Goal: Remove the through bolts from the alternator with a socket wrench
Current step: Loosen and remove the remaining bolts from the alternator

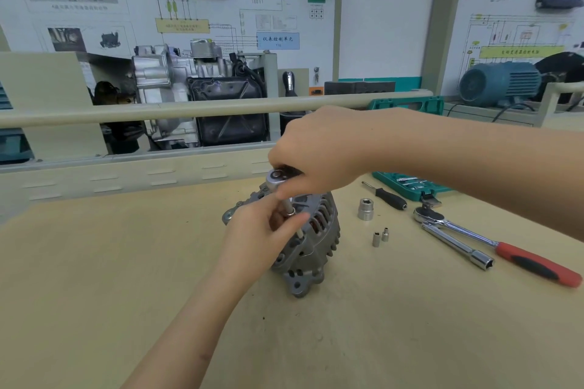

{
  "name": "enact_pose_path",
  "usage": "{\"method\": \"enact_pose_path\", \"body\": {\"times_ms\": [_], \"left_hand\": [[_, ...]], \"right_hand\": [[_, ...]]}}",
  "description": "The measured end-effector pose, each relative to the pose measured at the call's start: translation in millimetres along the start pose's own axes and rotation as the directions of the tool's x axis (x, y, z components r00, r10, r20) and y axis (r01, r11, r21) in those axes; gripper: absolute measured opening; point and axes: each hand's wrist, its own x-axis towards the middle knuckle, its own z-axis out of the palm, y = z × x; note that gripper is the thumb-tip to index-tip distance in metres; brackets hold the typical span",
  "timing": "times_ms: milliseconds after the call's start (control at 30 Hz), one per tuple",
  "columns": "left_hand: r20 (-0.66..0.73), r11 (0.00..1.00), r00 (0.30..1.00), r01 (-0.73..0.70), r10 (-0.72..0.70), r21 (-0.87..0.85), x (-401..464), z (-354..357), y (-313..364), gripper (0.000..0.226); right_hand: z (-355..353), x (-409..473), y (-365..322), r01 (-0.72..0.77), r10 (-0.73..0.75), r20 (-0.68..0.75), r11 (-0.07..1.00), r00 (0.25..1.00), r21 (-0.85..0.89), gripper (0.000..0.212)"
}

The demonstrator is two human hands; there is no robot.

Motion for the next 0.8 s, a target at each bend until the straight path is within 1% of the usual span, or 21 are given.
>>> {"method": "enact_pose_path", "body": {"times_ms": [100, 167, 333, 400, 500, 567, 633, 733, 800], "left_hand": [[-0.016, 0.999, 1.0, -0.026, 0.026, 0.024, 0, 2, 1, 0.014], [-0.03, 0.999, 0.999, -0.016, 0.017, 0.034, -1, 2, 1, 0.017], [0.071, 1.0, 0.997, 0.006, -0.006, -0.002, 1, -2, 1, 0.012], [0.064, 1.0, 0.998, 0.011, -0.01, -0.007, 1, -3, 1, 0.012], [0.037, 1.0, 0.999, 0.008, -0.008, 0.009, 0, -1, 2, 0.014], [0.024, 1.0, 1.0, -0.008, 0.007, 0.016, 0, 1, 2, 0.009], [0.014, 1.0, 1.0, -0.007, 0.007, 0.017, 0, 0, 3, 0.016], [0.059, 1.0, 0.998, 0.025, -0.025, 0.006, 2, -3, 1, 0.015], [0.113, 1.0, 0.993, 0.024, -0.023, -0.007, 2, -6, 1, 0.008]], "right_hand": [[1, 3, -2, -0.006, 0.006, 0.003, 1.0, 1.0, -0.011, 0.029], [1, 2, -1, 0.008, -0.008, 0.002, 1.0, 1.0, 0.002, 0.029], [0, -4, 2, 0.001, -0.001, 0.006, 0.998, 1.0, 0.068, 0.032], [0, -5, 2, 0.01, -0.01, 0.005, 0.998, 1.0, 0.064, 0.032], [-1, -2, 2, 0.006, -0.006, 0.014, 1.0, 1.0, 0.003, 0.03], [0, 3, 2, 0.031, -0.031, 0.022, 0.999, 0.999, -0.01, 0.031], [4, 8, 2, 0.066, -0.065, 0.029, 0.998, 0.997, -0.012, 0.033], [5, 6, 0, 0.023, -0.023, 0.013, 1.0, 1.0, -0.017, 0.029], [3, 3, 0, 0.01, -0.01, 0.012, 1.0, 1.0, 0.015, 0.029]]}}
